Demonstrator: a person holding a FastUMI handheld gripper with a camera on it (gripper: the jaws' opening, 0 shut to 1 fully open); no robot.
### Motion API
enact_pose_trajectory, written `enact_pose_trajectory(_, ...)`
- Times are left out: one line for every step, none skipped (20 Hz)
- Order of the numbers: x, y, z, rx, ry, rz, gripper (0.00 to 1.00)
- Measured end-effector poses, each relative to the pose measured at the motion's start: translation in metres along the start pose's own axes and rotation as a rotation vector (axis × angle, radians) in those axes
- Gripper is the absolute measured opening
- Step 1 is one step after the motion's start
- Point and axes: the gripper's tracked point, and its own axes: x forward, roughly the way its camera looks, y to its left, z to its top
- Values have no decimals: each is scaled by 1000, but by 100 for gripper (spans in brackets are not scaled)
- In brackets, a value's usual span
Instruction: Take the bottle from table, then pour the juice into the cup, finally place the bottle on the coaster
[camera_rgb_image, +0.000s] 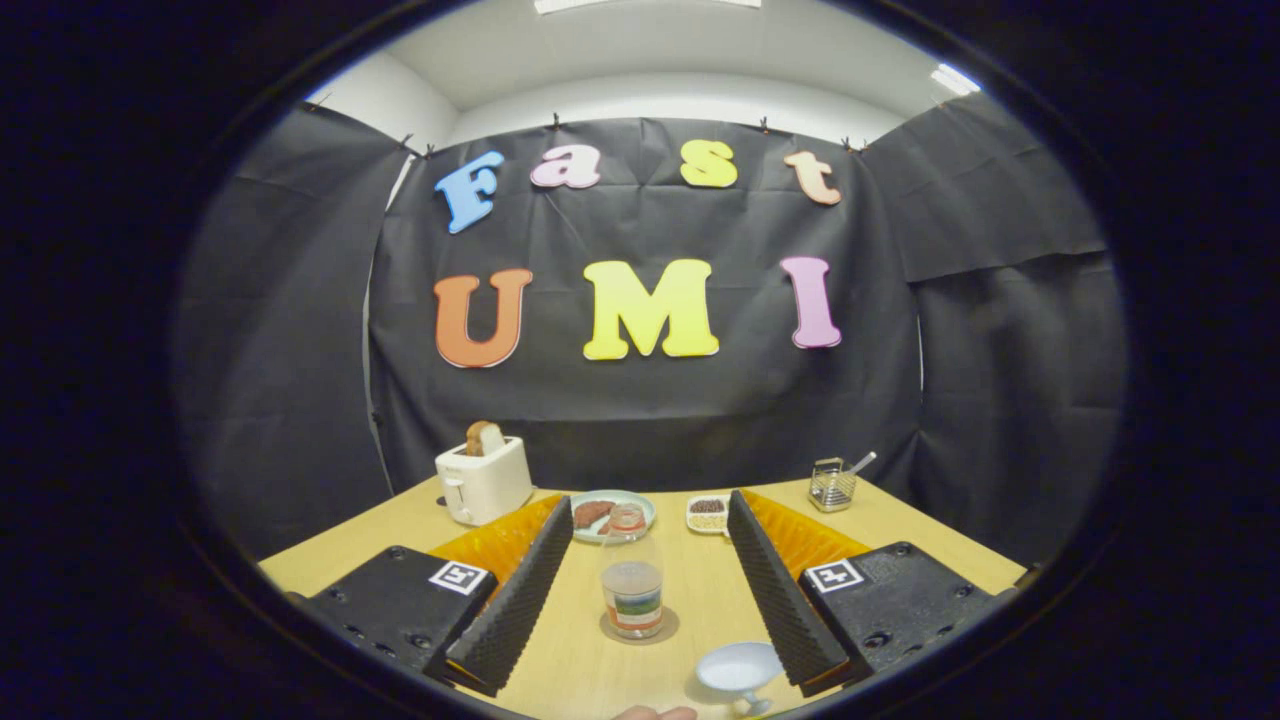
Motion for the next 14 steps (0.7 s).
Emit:
enact_pose_trajectory(-8, 0, 9, 4, -12, 5, 99)
enact_pose_trajectory(-15, -2, 17, 5, -25, 9, 99)
enact_pose_trajectory(-22, -3, 26, 8, -38, 10, 99)
enact_pose_trajectory(-28, -5, 35, 14, -49, 9, 99)
enact_pose_trajectory(-35, -7, 41, 21, -56, 9, 99)
enact_pose_trajectory(-41, -8, 46, 29, -58, 10, 99)
enact_pose_trajectory(-48, -9, 52, 34, -59, 12, 99)
enact_pose_trajectory(-55, -10, 58, 36, -65, 14, 99)
enact_pose_trajectory(-61, -11, 67, 38, -68, 14, 99)
enact_pose_trajectory(-68, -13, 72, 34, -68, 12, 99)
enact_pose_trajectory(-75, -13, 78, 24, -69, 12, 99)
enact_pose_trajectory(-81, -12, 84, 12, -73, 12, 99)
enact_pose_trajectory(-88, -11, 88, 7, -75, 7, 99)
enact_pose_trajectory(-94, -11, 87, 4, -68, 5, 99)
